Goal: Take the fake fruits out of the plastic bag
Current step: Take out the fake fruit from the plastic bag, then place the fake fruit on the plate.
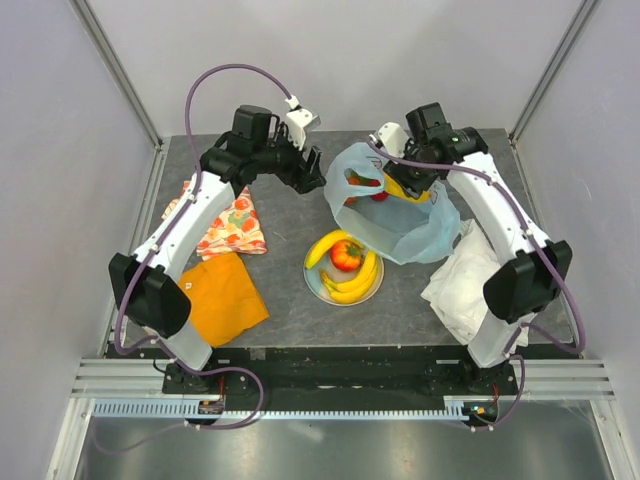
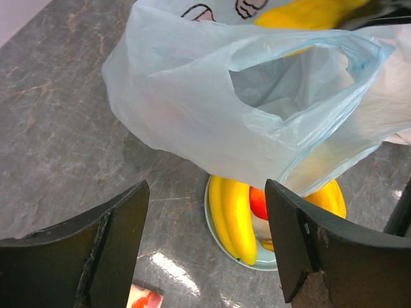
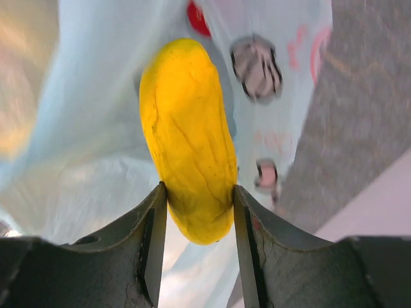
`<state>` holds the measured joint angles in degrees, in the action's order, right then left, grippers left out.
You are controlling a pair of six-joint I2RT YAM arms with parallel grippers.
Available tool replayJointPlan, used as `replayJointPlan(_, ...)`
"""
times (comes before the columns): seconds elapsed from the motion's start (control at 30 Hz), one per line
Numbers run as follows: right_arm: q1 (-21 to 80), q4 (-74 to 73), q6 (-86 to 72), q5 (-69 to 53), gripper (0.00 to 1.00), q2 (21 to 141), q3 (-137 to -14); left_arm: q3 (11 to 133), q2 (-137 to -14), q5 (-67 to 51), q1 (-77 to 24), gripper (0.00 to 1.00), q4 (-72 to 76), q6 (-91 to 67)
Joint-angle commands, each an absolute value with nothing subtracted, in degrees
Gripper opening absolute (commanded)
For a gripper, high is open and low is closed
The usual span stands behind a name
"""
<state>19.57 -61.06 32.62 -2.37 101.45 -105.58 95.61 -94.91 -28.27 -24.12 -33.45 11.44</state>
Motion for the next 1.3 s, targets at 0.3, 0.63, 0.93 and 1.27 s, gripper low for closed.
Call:
replayJointPlan(0.3, 26.2, -78.5, 21.1, -17.9, 0.20, 85.9, -109.9, 82.0, -74.3, -16.7, -20.2, 0.85, -31.8, 4.0)
replayJointPlan(0.63, 52.1, -68.4, 26.6, -9.8, 0.17, 92.2, -100.8, 78.3, -65.6, -24.2, -10.3, 0.85, -33.3, 1.7)
replayJointPlan(0.93, 52.6, -62.3, 25.4, -1.4, 0.17, 105.7, -105.9, 75.3, -59.9, -28.9, -7.9, 0.84, -34.1, 2.3)
replayJointPlan(1.27, 53.4, -61.5, 24.3, 3.4, 0.17, 110.5, -102.4, 70.7, -56.8, -30.8, -7.7, 0.83, -32.9, 2.4)
